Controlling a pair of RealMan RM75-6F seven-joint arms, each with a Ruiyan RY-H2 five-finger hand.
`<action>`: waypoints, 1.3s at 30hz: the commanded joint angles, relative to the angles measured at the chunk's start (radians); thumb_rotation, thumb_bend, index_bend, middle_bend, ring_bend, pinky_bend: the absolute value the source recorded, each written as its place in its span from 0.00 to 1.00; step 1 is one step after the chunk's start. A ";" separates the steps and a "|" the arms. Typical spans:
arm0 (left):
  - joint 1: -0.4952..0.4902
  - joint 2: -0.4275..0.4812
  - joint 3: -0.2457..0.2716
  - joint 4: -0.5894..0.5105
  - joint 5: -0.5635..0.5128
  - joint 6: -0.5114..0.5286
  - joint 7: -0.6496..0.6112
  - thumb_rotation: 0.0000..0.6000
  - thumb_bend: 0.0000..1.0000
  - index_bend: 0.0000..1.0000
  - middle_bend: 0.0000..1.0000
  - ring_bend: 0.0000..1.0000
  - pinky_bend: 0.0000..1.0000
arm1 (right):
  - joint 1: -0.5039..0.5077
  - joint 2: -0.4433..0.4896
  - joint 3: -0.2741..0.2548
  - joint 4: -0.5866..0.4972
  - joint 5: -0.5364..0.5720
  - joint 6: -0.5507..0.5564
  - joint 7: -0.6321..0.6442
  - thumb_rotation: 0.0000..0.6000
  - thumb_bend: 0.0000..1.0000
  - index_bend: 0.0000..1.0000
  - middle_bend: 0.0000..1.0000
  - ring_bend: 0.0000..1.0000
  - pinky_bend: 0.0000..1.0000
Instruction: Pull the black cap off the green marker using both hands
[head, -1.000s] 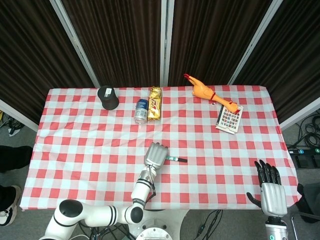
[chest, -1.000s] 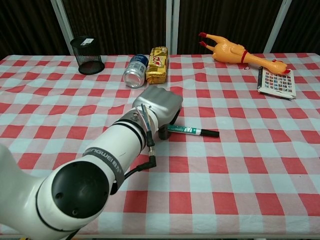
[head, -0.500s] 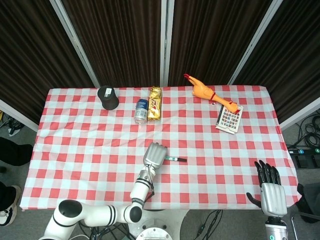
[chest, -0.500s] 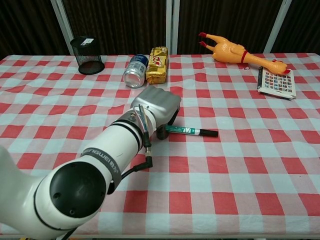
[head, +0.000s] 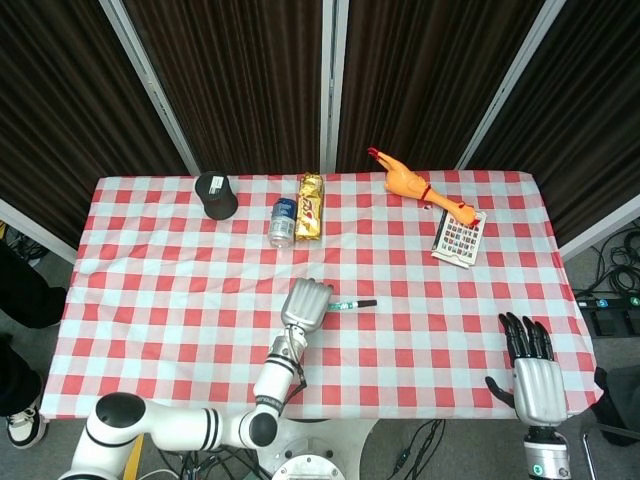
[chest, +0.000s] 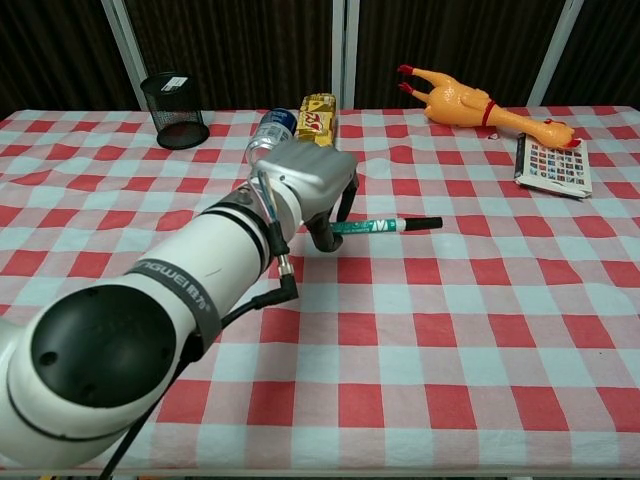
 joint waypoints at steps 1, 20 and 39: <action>0.008 0.036 -0.001 -0.068 0.008 0.024 -0.005 1.00 0.40 0.55 0.55 0.51 0.60 | 0.028 -0.030 0.033 0.014 -0.052 0.033 -0.020 1.00 0.02 0.12 0.17 0.00 0.07; -0.026 0.080 0.020 -0.224 -0.020 0.085 0.041 1.00 0.40 0.56 0.55 0.51 0.60 | 0.272 -0.064 0.177 -0.106 0.019 -0.221 -0.370 1.00 0.21 0.59 0.46 0.19 0.25; -0.040 0.090 0.054 -0.252 -0.021 0.109 0.033 1.00 0.40 0.56 0.55 0.51 0.60 | 0.380 -0.127 0.157 -0.163 0.235 -0.360 -0.558 1.00 0.09 0.29 0.27 0.42 0.64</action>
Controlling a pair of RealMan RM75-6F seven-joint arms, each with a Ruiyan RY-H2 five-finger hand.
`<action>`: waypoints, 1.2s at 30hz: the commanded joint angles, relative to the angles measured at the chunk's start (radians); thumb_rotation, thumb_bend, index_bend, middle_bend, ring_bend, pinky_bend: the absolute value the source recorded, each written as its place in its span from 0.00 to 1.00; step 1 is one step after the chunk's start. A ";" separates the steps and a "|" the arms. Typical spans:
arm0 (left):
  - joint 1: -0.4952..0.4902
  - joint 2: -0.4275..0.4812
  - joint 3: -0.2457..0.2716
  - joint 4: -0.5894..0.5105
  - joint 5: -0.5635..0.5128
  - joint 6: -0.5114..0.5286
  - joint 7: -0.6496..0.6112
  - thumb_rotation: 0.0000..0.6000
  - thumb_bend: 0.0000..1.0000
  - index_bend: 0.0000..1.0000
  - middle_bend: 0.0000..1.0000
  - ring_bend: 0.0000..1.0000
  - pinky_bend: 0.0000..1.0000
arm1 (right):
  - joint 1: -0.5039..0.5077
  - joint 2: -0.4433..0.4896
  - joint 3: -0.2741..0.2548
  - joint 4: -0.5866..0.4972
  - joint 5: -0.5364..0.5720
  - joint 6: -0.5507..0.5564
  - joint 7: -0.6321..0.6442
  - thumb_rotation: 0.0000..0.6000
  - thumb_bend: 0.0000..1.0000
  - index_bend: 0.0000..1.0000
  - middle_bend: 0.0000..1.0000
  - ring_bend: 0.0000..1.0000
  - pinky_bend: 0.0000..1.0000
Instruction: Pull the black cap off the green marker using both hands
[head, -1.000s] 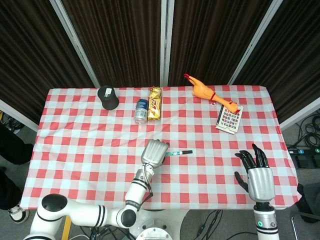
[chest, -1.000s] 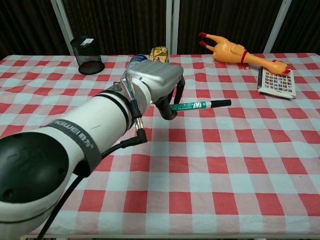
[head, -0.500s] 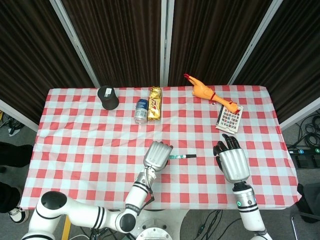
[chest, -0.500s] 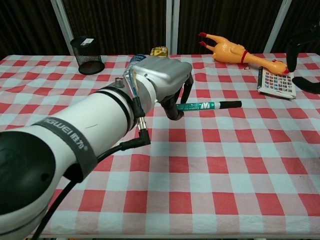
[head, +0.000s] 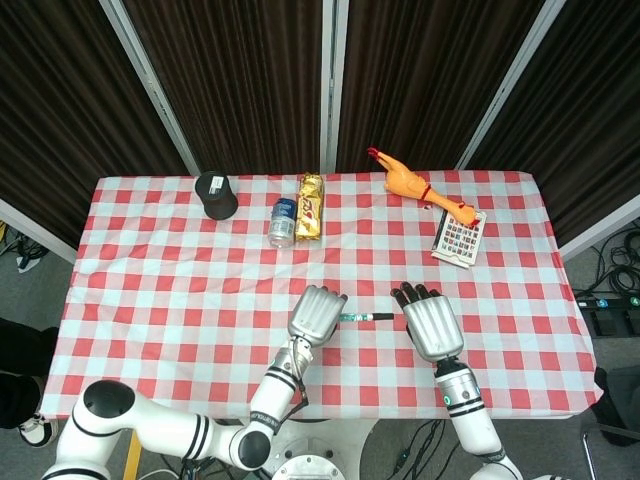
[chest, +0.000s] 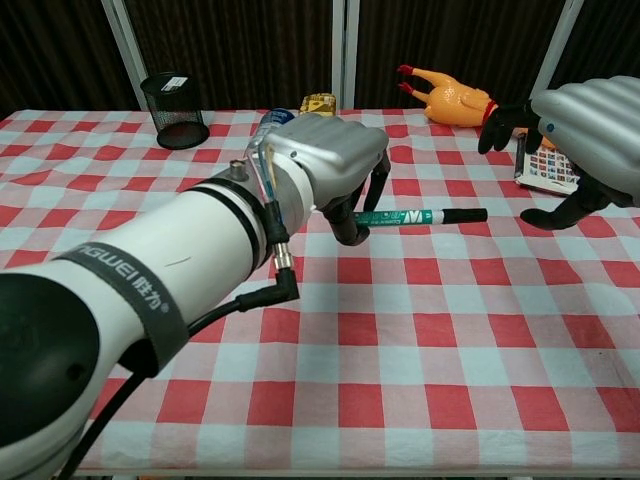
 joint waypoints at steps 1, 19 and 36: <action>0.000 0.001 0.003 0.001 0.004 -0.001 -0.009 1.00 0.40 0.56 0.55 0.51 0.60 | 0.014 0.002 -0.009 -0.007 0.019 -0.013 0.000 1.00 0.09 0.29 0.27 0.42 0.64; -0.005 0.001 0.007 0.010 0.018 -0.005 -0.044 1.00 0.40 0.56 0.55 0.51 0.60 | 0.071 -0.066 -0.007 0.060 0.037 0.028 0.027 1.00 0.10 0.46 0.43 0.42 0.64; -0.010 0.005 0.007 0.002 0.007 0.001 -0.045 1.00 0.40 0.56 0.55 0.51 0.60 | 0.105 -0.129 -0.018 0.126 0.067 0.047 0.047 1.00 0.10 0.54 0.50 0.44 0.64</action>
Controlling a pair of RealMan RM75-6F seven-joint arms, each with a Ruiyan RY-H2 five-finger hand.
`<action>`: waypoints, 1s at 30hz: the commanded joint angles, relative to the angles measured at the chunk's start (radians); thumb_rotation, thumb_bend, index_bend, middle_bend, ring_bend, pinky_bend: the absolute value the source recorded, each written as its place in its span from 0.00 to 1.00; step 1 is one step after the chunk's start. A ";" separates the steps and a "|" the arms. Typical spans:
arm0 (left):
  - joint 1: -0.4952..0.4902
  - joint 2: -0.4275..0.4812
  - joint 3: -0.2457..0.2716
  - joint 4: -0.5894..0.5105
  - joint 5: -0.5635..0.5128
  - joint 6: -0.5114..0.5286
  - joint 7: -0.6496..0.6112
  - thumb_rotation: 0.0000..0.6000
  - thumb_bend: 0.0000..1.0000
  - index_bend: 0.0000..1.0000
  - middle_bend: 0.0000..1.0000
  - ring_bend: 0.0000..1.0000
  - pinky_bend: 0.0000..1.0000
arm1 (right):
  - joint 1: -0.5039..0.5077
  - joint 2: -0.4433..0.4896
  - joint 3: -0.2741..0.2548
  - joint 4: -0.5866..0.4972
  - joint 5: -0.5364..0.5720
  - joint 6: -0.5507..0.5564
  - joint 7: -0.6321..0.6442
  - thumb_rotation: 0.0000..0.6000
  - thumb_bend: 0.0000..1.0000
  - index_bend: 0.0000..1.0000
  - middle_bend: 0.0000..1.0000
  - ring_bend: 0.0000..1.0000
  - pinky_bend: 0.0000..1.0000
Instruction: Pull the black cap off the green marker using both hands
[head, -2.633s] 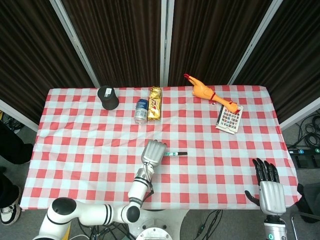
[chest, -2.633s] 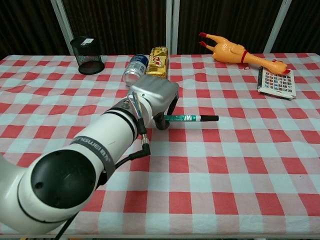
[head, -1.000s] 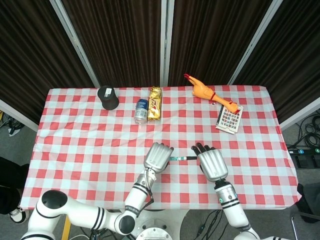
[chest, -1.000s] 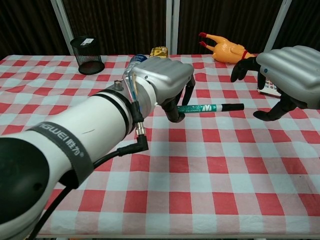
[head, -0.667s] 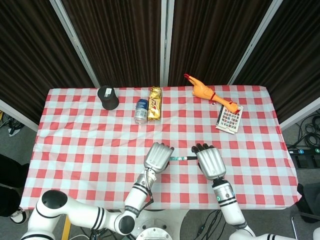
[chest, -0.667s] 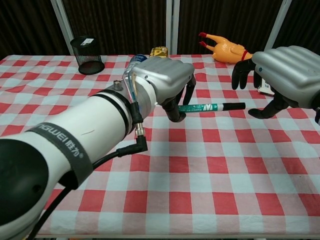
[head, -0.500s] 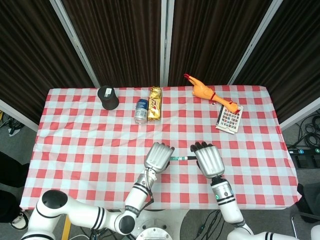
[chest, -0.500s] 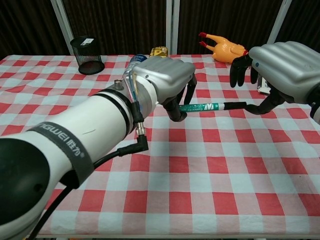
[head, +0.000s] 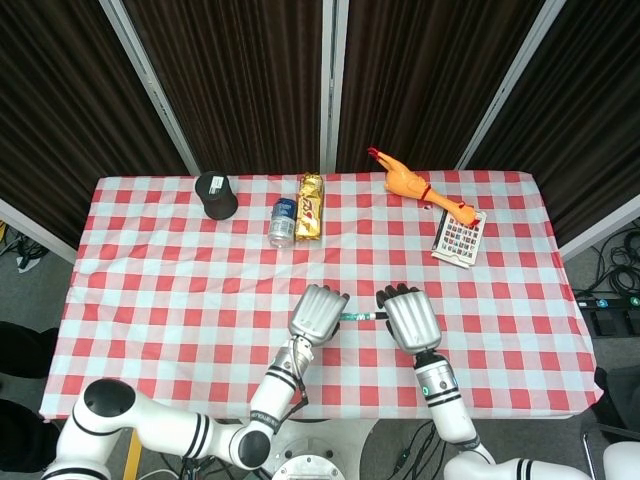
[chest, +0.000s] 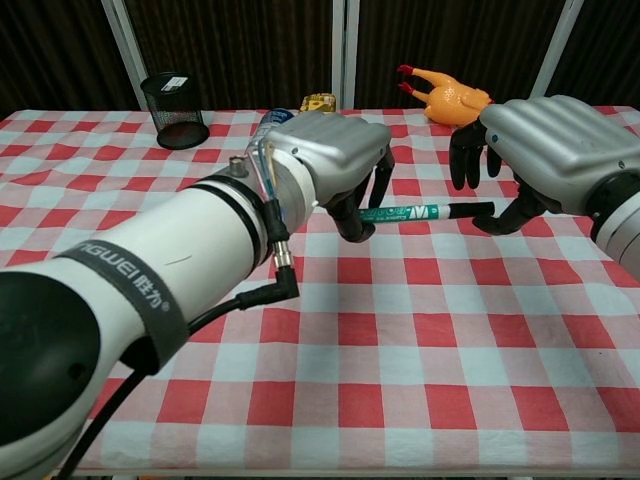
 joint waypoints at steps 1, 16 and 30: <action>0.000 0.001 0.001 -0.001 0.000 0.001 -0.001 1.00 0.40 0.56 0.55 0.51 0.60 | 0.003 -0.005 -0.004 0.009 -0.002 0.005 0.006 1.00 0.11 0.54 0.50 0.44 0.64; -0.001 0.003 0.004 -0.009 -0.001 0.006 -0.002 1.00 0.40 0.56 0.55 0.51 0.60 | 0.020 -0.030 -0.019 0.035 0.012 0.008 0.015 1.00 0.11 0.55 0.51 0.44 0.64; 0.003 0.006 0.008 -0.014 0.003 0.009 -0.014 1.00 0.40 0.56 0.55 0.51 0.60 | 0.031 -0.041 -0.022 0.048 0.026 0.011 0.020 1.00 0.11 0.59 0.54 0.46 0.64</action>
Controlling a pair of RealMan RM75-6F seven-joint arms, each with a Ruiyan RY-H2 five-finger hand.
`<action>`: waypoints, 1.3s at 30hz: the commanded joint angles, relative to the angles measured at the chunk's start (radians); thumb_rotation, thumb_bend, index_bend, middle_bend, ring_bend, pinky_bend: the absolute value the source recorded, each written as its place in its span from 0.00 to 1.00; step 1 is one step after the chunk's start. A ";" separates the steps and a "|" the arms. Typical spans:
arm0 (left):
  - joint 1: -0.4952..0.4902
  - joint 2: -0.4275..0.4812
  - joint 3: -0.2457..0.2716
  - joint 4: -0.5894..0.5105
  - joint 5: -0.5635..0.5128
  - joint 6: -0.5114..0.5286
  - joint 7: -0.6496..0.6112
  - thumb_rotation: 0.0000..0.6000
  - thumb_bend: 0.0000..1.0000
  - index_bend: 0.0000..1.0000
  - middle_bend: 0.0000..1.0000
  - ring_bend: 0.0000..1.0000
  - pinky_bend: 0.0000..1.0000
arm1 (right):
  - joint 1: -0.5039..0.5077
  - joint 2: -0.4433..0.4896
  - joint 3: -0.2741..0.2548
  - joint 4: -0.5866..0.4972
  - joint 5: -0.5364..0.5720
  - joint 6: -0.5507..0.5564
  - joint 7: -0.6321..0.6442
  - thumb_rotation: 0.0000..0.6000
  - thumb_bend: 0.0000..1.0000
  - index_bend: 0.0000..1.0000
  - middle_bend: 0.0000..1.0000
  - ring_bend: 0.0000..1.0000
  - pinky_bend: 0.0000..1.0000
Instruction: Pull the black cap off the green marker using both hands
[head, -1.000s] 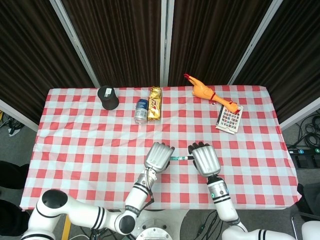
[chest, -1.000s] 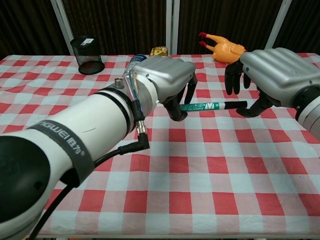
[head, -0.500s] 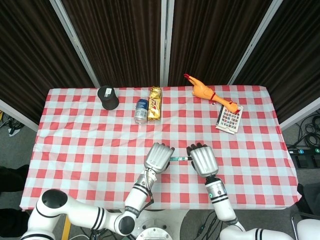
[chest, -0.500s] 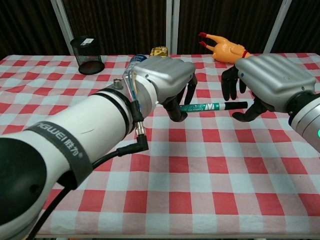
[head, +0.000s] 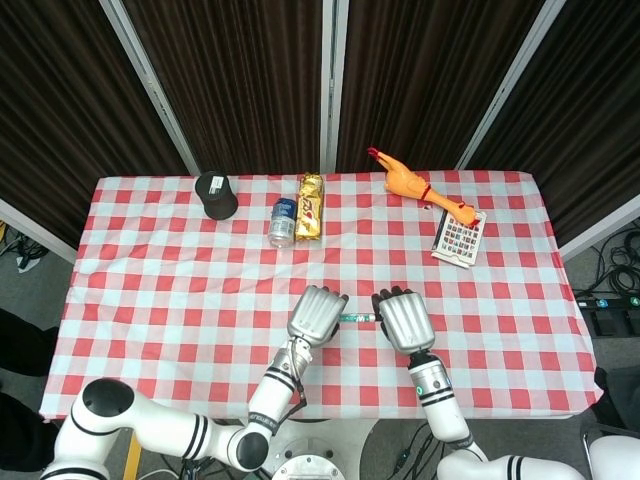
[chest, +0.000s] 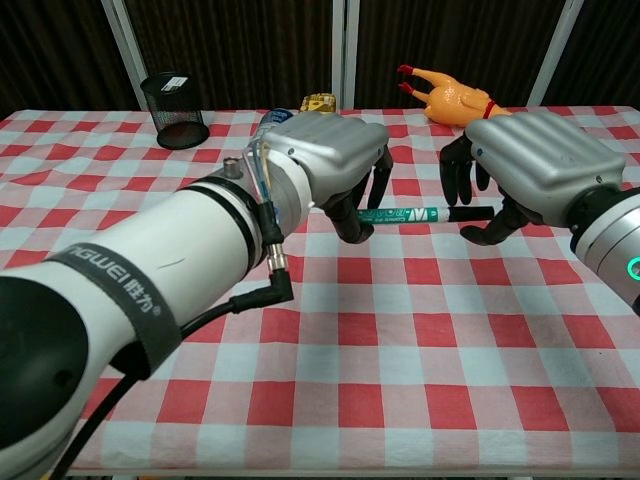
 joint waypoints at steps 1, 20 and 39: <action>0.000 0.001 0.000 -0.002 0.000 0.000 -0.001 1.00 0.40 0.55 0.55 0.51 0.60 | 0.002 -0.002 0.000 0.002 0.000 0.001 0.001 1.00 0.11 0.59 0.55 0.47 0.64; 0.007 0.010 0.002 -0.037 -0.002 0.012 -0.005 1.00 0.40 0.56 0.55 0.51 0.60 | 0.002 -0.016 -0.007 0.005 0.005 0.025 0.007 1.00 0.16 0.70 0.63 0.53 0.65; 0.011 0.023 0.015 -0.075 0.011 0.025 -0.001 1.00 0.40 0.56 0.55 0.51 0.60 | -0.004 -0.037 -0.006 0.036 -0.010 0.065 0.000 1.00 0.33 0.88 0.75 0.61 0.70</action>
